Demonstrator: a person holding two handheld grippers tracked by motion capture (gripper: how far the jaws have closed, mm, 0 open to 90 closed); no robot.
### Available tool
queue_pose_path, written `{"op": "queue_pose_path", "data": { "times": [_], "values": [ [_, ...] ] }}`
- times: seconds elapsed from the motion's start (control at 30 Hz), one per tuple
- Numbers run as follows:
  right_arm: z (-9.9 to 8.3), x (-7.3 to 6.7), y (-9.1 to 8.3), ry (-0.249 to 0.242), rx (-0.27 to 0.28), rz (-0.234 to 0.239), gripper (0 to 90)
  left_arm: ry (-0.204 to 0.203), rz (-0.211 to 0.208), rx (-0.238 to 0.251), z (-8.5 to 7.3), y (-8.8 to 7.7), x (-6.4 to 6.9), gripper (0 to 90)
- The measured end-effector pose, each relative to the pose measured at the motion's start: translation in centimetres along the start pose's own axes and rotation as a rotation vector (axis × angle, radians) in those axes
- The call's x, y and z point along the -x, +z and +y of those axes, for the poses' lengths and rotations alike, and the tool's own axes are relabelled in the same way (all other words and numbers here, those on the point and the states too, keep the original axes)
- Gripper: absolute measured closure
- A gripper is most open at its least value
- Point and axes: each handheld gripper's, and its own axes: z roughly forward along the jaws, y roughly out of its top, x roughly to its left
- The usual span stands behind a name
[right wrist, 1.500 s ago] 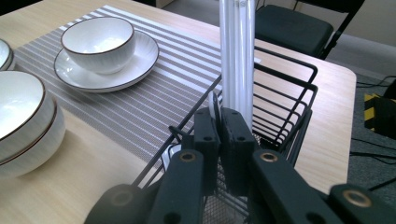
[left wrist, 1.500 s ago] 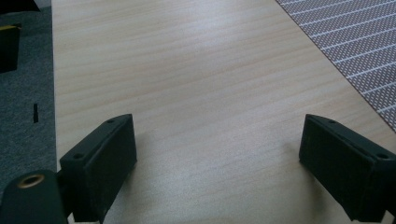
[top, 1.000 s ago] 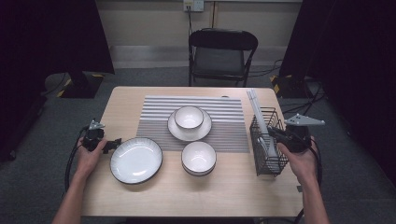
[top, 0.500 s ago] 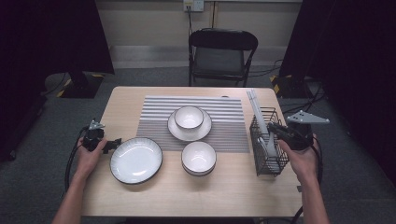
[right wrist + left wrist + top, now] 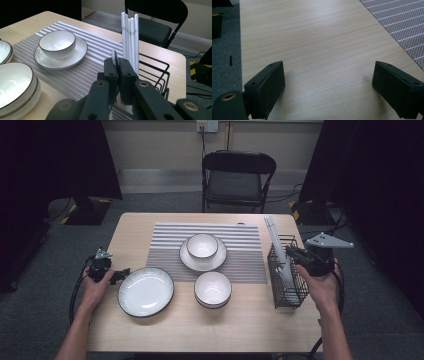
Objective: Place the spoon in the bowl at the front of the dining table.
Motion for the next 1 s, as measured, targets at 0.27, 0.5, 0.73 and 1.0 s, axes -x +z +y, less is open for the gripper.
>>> {"op": "queue_pose_path", "data": {
  "times": [0.27, 0.5, 0.73, 1.0],
  "values": [
    [0.9, -0.3, -0.2, 0.005, 0.005, 0.001, 86.5, 0.001, 0.000, 0.000, 0.0, 0.0, 0.0, 10.7],
    [2.1, -0.9, -0.6, -0.020, 0.029, 0.006, 86.5, 0.001, -0.004, -0.001, 0.0, 0.0, 0.0, 10.0],
    [2.9, -1.4, -0.6, -0.002, 0.055, 0.029, 86.5, 0.001, -0.004, -0.001, 0.0, 0.0, 0.0, 10.0],
    [3.7, -2.0, 0.1, 0.010, 0.069, 0.051, 86.5, 0.001, -0.004, -0.001, 0.0, 0.0, 0.0, 10.0]
  ]
}}
